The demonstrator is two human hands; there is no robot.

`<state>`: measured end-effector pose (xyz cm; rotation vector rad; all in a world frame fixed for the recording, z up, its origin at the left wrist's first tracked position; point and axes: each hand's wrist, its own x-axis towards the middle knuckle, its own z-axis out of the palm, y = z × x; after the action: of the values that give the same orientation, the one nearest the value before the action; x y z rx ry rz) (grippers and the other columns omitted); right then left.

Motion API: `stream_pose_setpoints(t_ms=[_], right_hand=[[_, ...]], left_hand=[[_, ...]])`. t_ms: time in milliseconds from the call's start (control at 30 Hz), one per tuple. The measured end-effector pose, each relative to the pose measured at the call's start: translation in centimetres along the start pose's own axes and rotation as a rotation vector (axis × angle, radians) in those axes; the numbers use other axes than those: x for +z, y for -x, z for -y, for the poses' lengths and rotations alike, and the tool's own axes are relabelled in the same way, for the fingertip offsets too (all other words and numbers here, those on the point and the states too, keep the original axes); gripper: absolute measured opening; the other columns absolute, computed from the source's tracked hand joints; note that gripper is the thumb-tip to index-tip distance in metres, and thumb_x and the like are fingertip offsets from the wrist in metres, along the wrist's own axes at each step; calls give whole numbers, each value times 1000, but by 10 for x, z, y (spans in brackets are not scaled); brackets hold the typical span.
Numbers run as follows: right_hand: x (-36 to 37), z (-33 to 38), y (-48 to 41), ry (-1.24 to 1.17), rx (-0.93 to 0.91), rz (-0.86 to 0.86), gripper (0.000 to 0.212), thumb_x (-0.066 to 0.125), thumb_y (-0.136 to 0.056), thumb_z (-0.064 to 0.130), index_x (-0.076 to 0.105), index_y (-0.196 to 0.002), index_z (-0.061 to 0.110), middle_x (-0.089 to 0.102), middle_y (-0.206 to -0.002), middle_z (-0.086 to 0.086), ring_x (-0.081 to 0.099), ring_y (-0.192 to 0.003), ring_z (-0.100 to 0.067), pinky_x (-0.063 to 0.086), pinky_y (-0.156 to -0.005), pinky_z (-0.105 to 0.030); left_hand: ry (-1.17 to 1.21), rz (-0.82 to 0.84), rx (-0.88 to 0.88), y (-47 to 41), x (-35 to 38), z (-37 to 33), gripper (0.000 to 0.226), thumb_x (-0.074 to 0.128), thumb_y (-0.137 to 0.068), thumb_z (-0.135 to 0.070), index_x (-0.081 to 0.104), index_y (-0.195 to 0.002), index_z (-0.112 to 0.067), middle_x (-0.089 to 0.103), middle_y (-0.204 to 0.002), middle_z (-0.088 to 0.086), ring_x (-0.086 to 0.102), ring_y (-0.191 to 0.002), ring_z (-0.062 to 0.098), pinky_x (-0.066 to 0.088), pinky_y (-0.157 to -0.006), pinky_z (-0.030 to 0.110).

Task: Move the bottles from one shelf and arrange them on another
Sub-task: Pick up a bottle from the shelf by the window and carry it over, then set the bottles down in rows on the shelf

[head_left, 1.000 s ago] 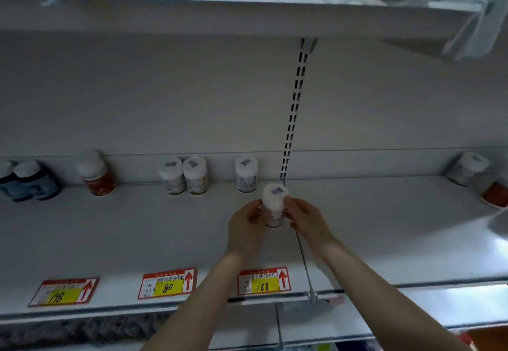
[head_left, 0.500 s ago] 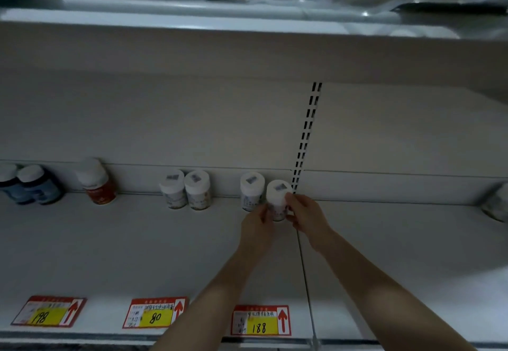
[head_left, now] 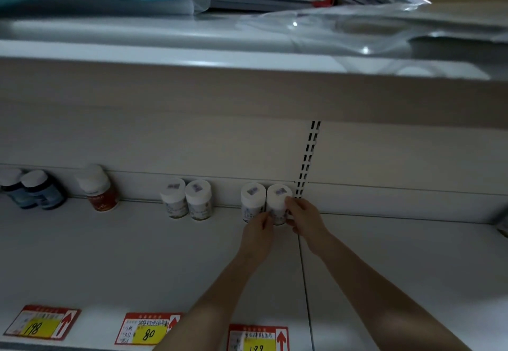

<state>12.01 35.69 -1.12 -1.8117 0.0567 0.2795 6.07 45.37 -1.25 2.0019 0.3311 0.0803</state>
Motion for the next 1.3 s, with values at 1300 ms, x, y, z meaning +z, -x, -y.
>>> stream_pose_setpoints(t_ms=[1300], right_hand=[[-437, -104, 293, 64, -16, -800, 29, 63, -84, 31, 63, -106, 12, 66, -100, -2, 61, -93, -16, 51, -81, -28]], left_hand=[[142, 501, 368, 228, 335, -202, 35, 49, -91, -18, 52, -123, -4, 58, -127, 12, 53, -117, 22, 35, -93, 21]])
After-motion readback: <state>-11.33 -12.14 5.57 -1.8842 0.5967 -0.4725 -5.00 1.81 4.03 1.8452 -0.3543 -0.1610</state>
